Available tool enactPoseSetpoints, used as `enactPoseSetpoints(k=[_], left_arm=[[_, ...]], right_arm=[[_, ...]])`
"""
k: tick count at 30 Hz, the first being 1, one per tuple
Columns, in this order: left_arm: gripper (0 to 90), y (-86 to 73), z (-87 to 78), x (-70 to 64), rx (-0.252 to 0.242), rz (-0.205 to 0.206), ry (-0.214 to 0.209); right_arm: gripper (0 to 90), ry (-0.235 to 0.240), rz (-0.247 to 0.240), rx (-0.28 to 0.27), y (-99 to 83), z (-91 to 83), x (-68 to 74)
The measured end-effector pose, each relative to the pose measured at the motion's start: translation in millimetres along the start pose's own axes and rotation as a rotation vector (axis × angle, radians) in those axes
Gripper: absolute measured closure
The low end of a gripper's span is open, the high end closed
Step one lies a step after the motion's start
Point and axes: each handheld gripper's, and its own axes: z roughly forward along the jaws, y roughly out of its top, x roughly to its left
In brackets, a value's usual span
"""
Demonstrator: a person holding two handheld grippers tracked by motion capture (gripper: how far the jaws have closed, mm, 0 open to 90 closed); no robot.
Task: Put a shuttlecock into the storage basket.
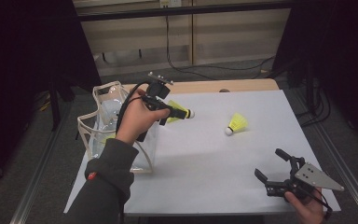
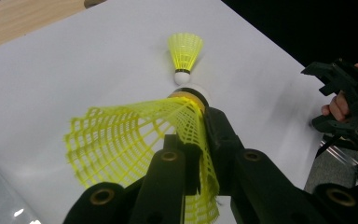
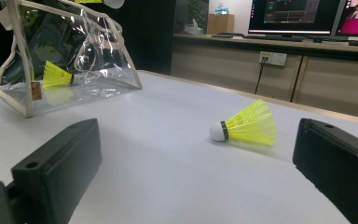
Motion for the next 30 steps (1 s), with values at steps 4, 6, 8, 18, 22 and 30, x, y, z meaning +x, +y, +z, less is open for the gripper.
enactPoseSetpoints(k=[4, 6, 8, 18, 22, 30], left_arm=[[85.7, -0.3, -3.6, 1.6, 0.005, 0.0, 0.005], [85.7, -0.4, -4.8, 2.0, 0.001, -0.006, 0.008], [85.7, -0.4, -6.4, 2.7, 0.001, -0.006, 0.01], [85.7, 0.3, -11.5, 4.8, 0.001, -0.018, 0.018], [85.8, 0.9, -13.9, 5.9, 0.002, -0.013, 0.021], [85.8, 1.9, -15.4, 7.0, -0.003, -0.021, 0.027]], right_arm=[[0.9, 0.001, -0.004, 0.0, -0.1, 0.4, 0.7], [0.9, 0.0, -0.003, 0.002, -0.2, 0.3, 0.3], [0.9, -0.002, -0.001, 0.002, -0.2, 0.2, 0.2], [0.9, 0.002, -0.001, 0.001, -0.3, 0.2, 0.4], [0.9, 0.002, -0.003, 0.001, -0.2, 0.2, 0.4], [0.9, 0.001, -0.003, 0.001, 0.0, -0.1, 0.4]])
